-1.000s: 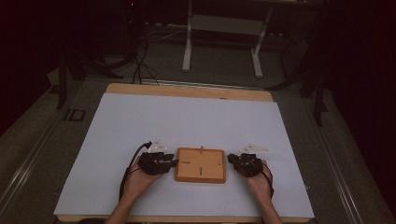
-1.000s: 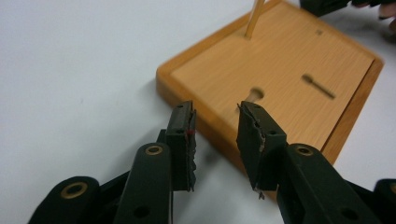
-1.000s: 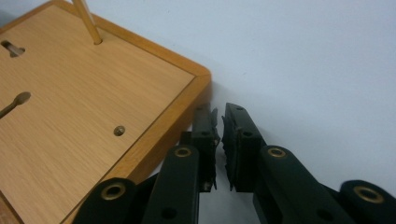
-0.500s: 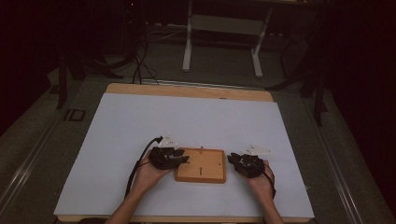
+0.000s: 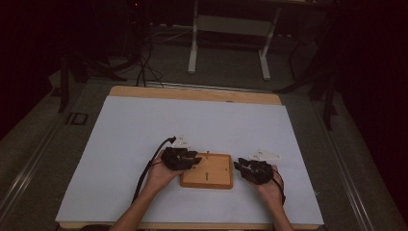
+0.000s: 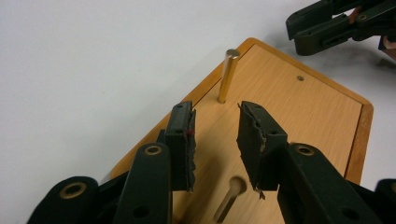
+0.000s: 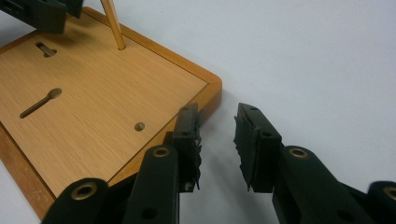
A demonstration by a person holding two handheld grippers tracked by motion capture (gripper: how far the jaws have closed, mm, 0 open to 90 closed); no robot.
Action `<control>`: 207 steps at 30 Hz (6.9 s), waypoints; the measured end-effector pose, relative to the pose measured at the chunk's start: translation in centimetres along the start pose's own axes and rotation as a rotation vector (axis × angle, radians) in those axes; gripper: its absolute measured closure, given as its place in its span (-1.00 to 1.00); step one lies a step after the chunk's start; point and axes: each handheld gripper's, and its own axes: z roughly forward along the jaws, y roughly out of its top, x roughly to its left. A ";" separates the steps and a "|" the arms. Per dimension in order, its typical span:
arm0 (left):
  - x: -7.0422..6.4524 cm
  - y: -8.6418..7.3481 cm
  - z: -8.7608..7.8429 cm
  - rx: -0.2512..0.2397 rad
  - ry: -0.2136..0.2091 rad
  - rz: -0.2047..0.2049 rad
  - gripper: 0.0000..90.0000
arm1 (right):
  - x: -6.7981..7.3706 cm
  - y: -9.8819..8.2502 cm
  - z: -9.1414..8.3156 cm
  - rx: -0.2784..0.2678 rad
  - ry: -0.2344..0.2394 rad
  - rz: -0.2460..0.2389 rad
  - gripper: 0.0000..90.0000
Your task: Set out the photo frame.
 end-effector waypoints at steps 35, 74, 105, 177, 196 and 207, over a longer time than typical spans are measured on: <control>0.1 1.6 3.8 0.009 -0.025 0.015 0.65 | -0.1 -0.1 -0.2 -0.011 0.015 -0.017 0.50; 0.9 2.2 4.1 0.019 -0.114 -0.005 0.85 | 0.4 -0.1 -0.9 -0.026 0.053 -0.063 0.46; 2.4 2.6 4.5 0.049 -0.208 -0.075 0.85 | 1.1 0.0 -1.5 -0.023 0.070 -0.110 0.37; 4.7 3.3 5.5 0.090 -0.311 -0.198 0.88 | 3.5 -0.5 -1.8 0.019 0.175 -0.257 -0.57; 4.7 3.4 5.5 0.102 -0.318 -0.196 0.88 | 4.0 -0.7 -0.5 0.023 0.065 -0.342 -0.35; 4.5 3.6 5.4 0.113 -0.312 -0.185 0.88 | 4.2 -0.7 -0.6 0.007 0.058 -0.369 -0.34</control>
